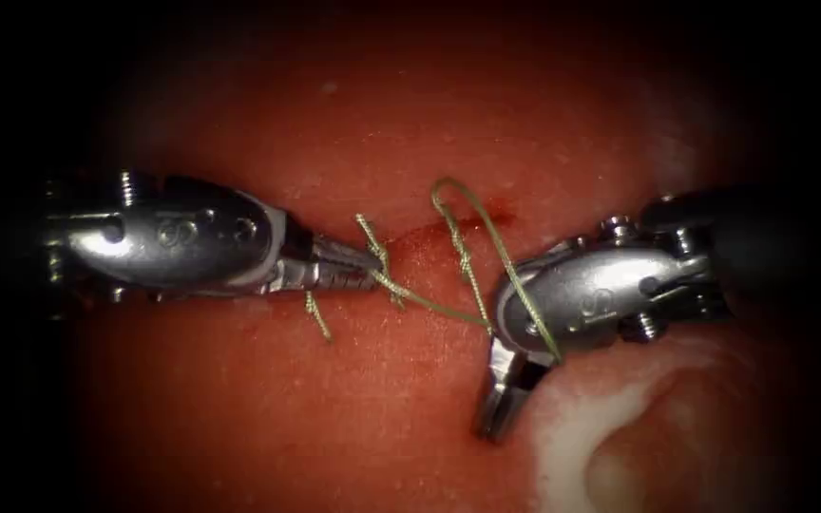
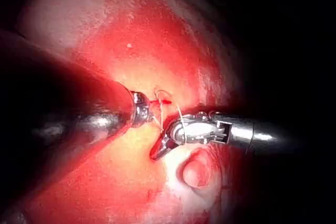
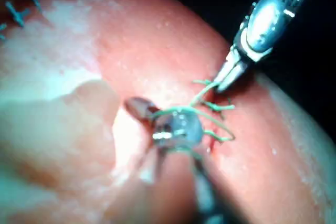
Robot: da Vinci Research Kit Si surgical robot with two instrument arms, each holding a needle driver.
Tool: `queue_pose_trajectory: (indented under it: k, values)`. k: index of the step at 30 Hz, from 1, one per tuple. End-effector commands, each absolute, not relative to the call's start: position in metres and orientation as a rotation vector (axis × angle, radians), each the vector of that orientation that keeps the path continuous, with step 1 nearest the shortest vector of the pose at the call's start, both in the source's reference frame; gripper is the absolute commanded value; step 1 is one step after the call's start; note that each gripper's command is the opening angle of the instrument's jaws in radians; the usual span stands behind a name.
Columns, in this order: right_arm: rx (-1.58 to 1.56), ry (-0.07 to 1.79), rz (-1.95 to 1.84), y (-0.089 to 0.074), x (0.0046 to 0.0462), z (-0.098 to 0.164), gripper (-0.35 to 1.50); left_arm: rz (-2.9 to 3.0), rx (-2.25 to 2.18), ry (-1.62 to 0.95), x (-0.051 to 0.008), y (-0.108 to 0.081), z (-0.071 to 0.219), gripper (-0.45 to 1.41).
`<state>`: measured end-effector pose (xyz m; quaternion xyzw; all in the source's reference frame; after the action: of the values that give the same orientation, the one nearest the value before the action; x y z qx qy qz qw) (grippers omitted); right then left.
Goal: Wound Closure
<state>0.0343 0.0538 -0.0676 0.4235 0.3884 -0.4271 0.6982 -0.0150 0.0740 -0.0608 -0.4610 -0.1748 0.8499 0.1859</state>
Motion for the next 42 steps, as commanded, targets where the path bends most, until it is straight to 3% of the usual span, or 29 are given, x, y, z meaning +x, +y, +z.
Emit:
queue_pose_trajectory:
  k: [1, 19, 42]
  values:
    - [0.92, 0.863, -0.943, 0.054, 0.0353, -0.067, -0.35, 2.395, -1.3, -0.493, -0.0156, 0.074, -0.06, -0.35]
    - [0.946, 1.136, -0.505, 0.064, 0.0356, -0.072, -0.35, 2.479, -1.307, -0.573, -0.0185, 0.059, -0.066, -0.35]
    - [0.86, 1.095, -0.383, 0.069, 0.0371, -0.067, -0.35, 2.487, -1.306, -0.668, -0.0176, 0.045, -0.072, -0.35]
